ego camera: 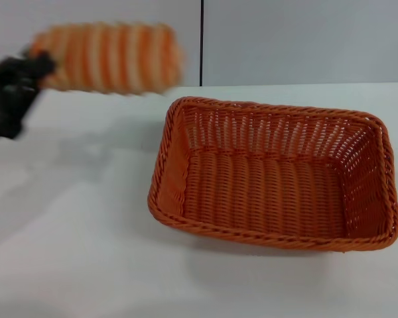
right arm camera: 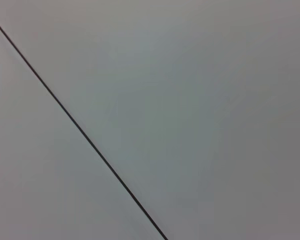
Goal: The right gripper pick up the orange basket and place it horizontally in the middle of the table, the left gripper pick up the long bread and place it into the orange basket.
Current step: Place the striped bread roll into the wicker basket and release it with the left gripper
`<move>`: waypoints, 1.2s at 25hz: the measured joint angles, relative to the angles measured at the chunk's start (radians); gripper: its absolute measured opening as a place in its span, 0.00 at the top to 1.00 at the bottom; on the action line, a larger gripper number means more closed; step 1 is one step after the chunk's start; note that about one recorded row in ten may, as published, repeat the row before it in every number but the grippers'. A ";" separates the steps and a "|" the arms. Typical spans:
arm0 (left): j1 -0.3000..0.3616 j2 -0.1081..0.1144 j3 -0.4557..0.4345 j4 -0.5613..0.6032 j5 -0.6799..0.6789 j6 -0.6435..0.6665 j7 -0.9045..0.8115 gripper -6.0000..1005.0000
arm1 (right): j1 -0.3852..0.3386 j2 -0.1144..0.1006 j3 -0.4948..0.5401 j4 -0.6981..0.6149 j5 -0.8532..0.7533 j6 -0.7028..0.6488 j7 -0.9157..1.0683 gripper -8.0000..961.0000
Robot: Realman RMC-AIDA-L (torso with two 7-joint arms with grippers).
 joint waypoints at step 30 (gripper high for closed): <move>-0.127 -0.012 0.298 -0.269 -0.004 -0.332 0.162 0.47 | 0.072 -0.006 -0.017 -0.097 -0.018 -0.039 -0.011 0.56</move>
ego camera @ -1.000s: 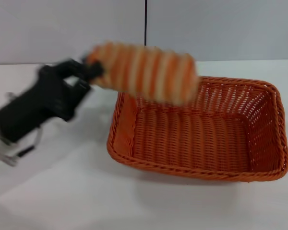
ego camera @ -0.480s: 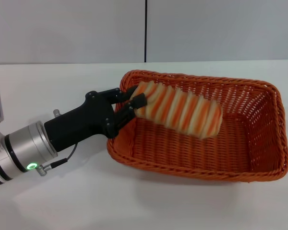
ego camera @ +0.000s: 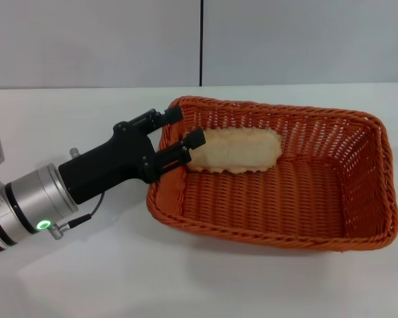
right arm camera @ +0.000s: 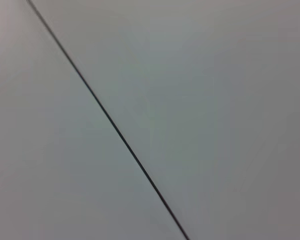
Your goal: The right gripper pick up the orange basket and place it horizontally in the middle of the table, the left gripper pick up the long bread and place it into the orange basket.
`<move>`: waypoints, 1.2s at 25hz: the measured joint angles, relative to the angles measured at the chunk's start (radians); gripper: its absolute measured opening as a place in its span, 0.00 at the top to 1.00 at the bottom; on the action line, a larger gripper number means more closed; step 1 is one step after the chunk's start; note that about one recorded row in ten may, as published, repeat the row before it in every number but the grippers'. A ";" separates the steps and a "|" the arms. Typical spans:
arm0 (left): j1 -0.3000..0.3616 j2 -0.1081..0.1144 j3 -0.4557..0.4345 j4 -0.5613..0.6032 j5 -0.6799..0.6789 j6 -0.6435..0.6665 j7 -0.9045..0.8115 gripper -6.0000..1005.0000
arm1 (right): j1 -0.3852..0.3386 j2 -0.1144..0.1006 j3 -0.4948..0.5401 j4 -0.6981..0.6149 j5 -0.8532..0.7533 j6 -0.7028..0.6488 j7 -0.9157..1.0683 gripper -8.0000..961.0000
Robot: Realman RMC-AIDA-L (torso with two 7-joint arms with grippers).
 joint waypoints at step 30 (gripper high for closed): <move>0.313 0.006 -0.999 -0.063 -0.002 0.268 0.349 0.16 | -0.046 0.007 0.145 0.112 0.018 0.001 -0.159 0.56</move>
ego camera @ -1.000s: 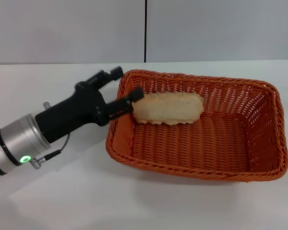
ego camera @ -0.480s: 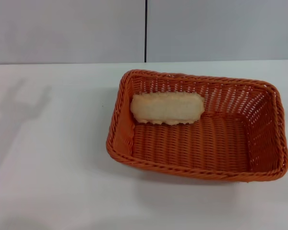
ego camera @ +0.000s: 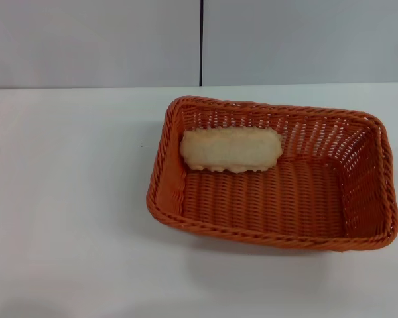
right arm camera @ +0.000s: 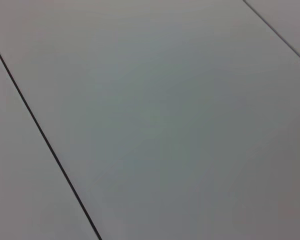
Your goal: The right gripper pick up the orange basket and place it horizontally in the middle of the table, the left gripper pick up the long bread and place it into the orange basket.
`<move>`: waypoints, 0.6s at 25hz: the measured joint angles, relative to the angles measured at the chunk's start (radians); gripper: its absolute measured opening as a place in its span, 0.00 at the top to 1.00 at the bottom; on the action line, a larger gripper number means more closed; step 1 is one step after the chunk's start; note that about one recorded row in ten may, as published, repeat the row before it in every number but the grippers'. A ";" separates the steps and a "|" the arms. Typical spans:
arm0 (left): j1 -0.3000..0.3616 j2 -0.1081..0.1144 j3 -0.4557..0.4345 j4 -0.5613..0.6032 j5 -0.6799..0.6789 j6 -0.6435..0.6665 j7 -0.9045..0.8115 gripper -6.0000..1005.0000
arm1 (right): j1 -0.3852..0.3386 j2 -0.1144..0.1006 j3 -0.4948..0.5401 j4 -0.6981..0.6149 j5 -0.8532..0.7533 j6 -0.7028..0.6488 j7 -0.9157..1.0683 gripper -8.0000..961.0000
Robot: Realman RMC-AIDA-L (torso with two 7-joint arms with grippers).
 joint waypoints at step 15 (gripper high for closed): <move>-0.013 0.000 -0.006 -0.007 0.006 0.005 0.021 0.16 | -0.006 0.000 0.014 0.011 0.000 0.001 0.000 0.56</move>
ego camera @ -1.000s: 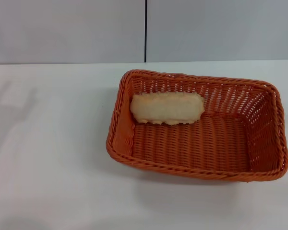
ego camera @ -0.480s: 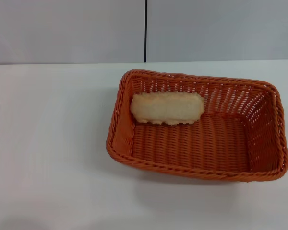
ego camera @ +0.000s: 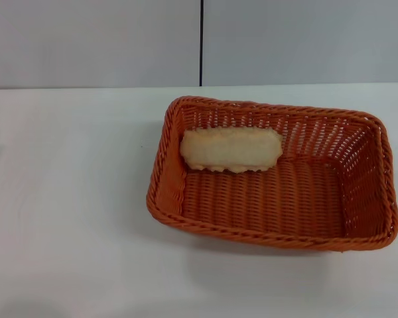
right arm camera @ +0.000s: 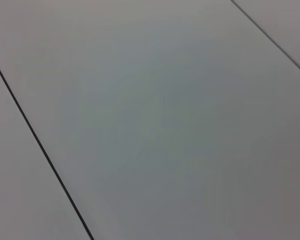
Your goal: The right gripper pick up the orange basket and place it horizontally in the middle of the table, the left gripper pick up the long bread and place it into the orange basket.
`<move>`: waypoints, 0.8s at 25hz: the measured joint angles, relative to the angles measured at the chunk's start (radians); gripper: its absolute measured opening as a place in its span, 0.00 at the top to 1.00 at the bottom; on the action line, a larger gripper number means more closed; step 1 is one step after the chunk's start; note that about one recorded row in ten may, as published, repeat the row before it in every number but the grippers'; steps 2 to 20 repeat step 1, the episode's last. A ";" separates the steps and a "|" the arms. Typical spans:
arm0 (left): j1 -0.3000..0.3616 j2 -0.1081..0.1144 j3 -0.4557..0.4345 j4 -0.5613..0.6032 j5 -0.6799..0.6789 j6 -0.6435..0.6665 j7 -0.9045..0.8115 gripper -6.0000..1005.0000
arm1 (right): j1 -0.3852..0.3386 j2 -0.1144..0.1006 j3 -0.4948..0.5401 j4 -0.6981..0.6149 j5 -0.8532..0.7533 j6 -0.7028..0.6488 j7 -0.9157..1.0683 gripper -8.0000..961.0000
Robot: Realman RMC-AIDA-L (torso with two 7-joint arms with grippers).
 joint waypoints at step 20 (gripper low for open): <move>0.000 0.000 0.000 0.000 0.000 0.000 0.000 0.16 | 0.000 0.000 0.000 0.002 0.000 0.000 0.000 0.56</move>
